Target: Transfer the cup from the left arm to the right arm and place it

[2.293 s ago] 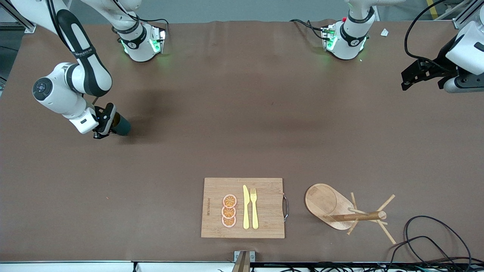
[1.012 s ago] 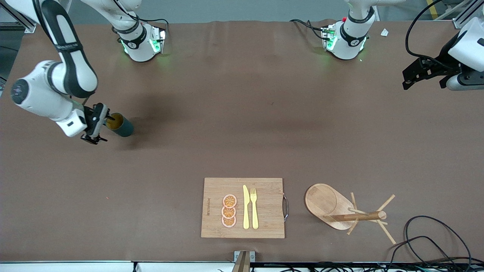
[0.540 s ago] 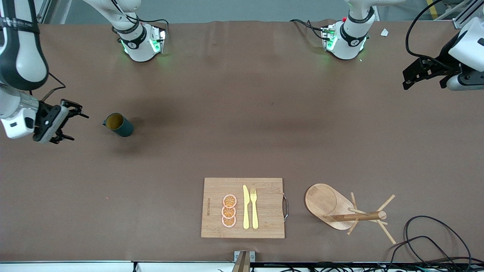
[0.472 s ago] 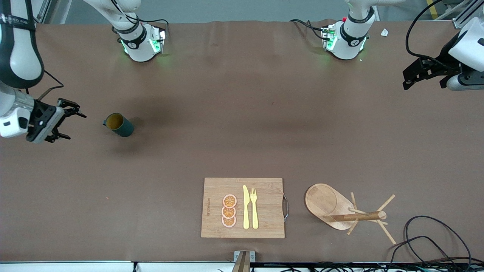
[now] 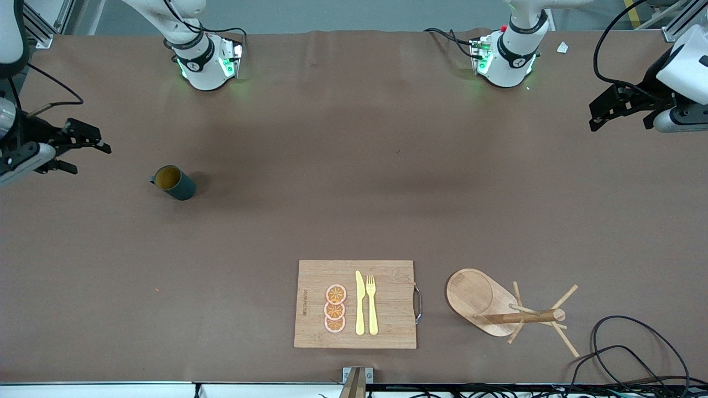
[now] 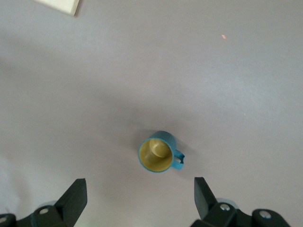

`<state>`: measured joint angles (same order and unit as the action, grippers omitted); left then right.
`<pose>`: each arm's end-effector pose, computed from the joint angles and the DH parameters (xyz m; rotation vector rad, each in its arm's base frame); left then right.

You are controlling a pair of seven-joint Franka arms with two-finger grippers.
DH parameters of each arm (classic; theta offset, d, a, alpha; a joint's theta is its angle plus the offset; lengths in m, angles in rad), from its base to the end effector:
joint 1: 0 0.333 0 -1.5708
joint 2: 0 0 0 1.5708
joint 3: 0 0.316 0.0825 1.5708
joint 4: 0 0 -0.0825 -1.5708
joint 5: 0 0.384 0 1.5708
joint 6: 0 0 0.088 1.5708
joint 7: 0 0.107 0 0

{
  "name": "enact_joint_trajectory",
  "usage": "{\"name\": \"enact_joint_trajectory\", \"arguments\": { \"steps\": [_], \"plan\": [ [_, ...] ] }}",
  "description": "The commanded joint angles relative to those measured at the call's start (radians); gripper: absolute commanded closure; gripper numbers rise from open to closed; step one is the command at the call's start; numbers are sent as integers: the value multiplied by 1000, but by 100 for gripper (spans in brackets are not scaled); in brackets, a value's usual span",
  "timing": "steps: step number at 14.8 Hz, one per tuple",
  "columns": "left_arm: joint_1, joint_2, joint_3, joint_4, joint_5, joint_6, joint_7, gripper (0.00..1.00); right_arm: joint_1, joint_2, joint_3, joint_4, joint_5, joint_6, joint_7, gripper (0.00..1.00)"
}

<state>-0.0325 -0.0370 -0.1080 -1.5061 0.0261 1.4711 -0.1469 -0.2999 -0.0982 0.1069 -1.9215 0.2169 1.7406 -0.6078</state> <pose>0.5277 -0.0729 0.6660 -3.1121 -0.0141 -0.0094 0.5174 -0.0795 0.5272 -2.8743 -0.5351 -0.0037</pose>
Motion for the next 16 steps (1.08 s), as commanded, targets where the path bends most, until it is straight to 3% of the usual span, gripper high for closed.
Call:
{"name": "enact_joint_trajectory", "arguments": {
  "steps": [1,7,9,11,16],
  "plan": [
    [5,-6,-2,11,17,-8,18,0,24,-41,10,34,-17,-13,120,0],
    [5,-4,4,12,18,-8,18,0,94,-34,10,136,-67,-99,483,0],
    [5,-4,4,14,18,-8,17,0,100,-29,10,174,-94,-119,533,0],
    [6,-4,5,14,18,-8,17,0,131,-15,5,241,-180,-122,542,0],
    [5,-4,4,23,14,-8,15,0,125,15,4,326,-197,-121,689,0]
  ]
}}
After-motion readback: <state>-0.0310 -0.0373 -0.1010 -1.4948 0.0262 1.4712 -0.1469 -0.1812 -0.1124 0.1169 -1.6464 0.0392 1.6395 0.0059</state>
